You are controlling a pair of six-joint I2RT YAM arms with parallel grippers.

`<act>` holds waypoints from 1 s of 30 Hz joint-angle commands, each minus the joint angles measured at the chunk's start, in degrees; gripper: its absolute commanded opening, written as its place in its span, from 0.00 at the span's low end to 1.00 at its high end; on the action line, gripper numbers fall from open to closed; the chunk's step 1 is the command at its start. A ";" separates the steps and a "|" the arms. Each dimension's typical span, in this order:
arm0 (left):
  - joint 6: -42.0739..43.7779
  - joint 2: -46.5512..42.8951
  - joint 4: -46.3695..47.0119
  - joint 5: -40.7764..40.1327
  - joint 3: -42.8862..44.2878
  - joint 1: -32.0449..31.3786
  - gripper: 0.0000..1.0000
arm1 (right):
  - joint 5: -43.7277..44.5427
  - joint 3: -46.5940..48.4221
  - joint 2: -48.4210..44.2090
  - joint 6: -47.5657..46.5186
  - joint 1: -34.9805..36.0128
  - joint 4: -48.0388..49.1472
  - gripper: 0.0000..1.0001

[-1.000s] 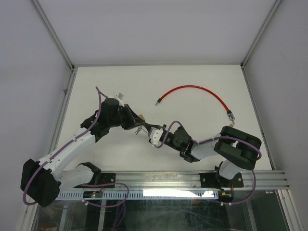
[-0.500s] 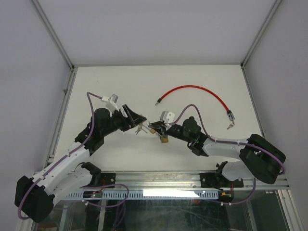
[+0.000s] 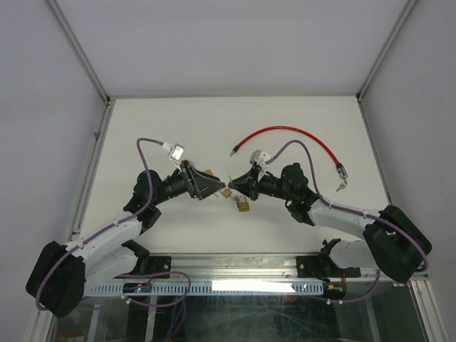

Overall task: Unlock with the key
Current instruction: Pick up the key from the center of the board.

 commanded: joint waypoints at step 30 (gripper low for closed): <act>0.14 9.67 24.28 7.22 -0.32 -4.59 0.36 | -19.88 1.44 -5.15 26.22 -2.04 8.46 0.00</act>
